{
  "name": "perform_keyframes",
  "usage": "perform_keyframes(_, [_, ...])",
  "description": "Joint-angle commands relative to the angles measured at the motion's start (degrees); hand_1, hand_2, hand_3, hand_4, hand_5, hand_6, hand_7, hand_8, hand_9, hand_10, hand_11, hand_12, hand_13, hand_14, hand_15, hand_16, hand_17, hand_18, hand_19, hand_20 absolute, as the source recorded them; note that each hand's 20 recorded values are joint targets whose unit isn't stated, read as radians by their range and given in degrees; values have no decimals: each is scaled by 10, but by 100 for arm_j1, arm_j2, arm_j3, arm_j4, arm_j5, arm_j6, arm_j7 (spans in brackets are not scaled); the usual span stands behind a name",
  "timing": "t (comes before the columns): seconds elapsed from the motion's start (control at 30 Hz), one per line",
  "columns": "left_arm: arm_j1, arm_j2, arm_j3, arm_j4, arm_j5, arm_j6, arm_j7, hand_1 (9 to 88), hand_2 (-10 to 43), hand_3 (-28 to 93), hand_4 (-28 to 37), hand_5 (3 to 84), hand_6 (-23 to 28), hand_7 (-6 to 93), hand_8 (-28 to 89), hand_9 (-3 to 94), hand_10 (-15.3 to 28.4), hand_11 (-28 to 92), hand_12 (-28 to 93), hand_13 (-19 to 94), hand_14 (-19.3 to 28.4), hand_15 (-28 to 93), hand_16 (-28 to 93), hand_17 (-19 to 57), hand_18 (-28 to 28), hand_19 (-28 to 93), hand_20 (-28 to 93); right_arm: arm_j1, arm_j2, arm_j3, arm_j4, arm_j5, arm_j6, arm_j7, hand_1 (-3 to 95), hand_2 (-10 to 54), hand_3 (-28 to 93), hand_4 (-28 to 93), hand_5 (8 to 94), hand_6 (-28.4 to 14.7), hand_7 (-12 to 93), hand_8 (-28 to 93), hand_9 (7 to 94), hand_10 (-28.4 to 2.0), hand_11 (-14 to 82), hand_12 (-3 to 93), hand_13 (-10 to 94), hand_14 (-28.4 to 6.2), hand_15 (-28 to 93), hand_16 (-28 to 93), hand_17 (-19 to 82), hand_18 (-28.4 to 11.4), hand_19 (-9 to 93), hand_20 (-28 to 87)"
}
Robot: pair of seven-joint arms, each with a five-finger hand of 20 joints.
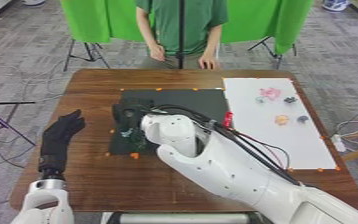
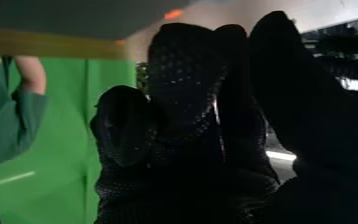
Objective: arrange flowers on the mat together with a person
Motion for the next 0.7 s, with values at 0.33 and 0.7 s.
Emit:
perform_keyframes(0.33, [156, -167, -19, -64, 67, -37, 100, 148, 124, 660, -283, 437, 52, 138, -68, 426, 132, 187, 137, 334, 181, 174, 13, 34, 128, 115, 165, -1179, 1480, 2809, -2705, 2978, 1475, -406, 387, -95, 686, -184, 583, 30, 163, -78, 633, -132, 96, 196, 862, -30, 448, 323, 534, -124, 885, 434])
perform_keyframes(0.7, [275, -234, 42, -241, 441, -336, 8, 242, 31, 685, -249, 442, 52, 141, -69, 426, 131, 188, 137, 336, 179, 172, 13, 38, 126, 113, 166, -5243, 1195, 5565, -3358, 7512, 1800, -2375, 134, 33, 703, -144, 496, -14, 100, -63, 476, -158, 58, 168, 388, -155, 105, 257, 206, -161, 146, 312])
